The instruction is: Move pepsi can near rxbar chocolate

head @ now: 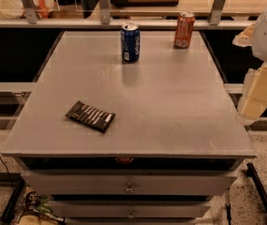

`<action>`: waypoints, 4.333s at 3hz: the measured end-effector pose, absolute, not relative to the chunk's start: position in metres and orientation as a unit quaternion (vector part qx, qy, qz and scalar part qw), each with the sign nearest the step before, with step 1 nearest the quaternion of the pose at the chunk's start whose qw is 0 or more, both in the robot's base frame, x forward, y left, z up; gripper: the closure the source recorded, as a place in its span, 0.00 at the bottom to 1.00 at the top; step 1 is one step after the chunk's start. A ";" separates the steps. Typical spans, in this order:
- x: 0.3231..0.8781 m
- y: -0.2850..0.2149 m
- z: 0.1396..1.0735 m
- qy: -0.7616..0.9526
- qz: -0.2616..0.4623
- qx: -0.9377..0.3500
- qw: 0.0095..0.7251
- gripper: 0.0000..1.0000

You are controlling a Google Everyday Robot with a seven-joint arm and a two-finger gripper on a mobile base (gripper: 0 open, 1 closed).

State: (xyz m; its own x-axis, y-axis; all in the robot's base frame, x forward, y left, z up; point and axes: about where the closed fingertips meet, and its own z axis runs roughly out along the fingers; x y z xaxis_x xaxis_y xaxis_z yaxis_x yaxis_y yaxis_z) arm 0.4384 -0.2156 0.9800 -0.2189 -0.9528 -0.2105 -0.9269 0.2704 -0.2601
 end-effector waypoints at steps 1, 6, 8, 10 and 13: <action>0.438 -0.216 0.980 0.780 -0.039 -0.603 0.165 0.00; 0.519 -0.192 0.928 0.793 0.077 -0.560 0.225 0.00; 0.572 -0.120 0.909 0.751 0.158 -0.576 0.281 0.00; 0.607 -0.059 0.879 0.737 0.213 -0.564 0.306 0.00; 0.682 -0.044 0.871 0.755 0.194 -0.474 0.410 0.00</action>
Offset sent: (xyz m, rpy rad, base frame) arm 0.0003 -0.0191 0.0189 0.0529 -0.0163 -0.0976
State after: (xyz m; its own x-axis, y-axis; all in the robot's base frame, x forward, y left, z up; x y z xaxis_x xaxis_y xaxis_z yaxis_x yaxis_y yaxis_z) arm 0.6817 -0.0441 0.8709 -0.2140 -0.5565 -0.8028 -0.8745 0.4753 -0.0964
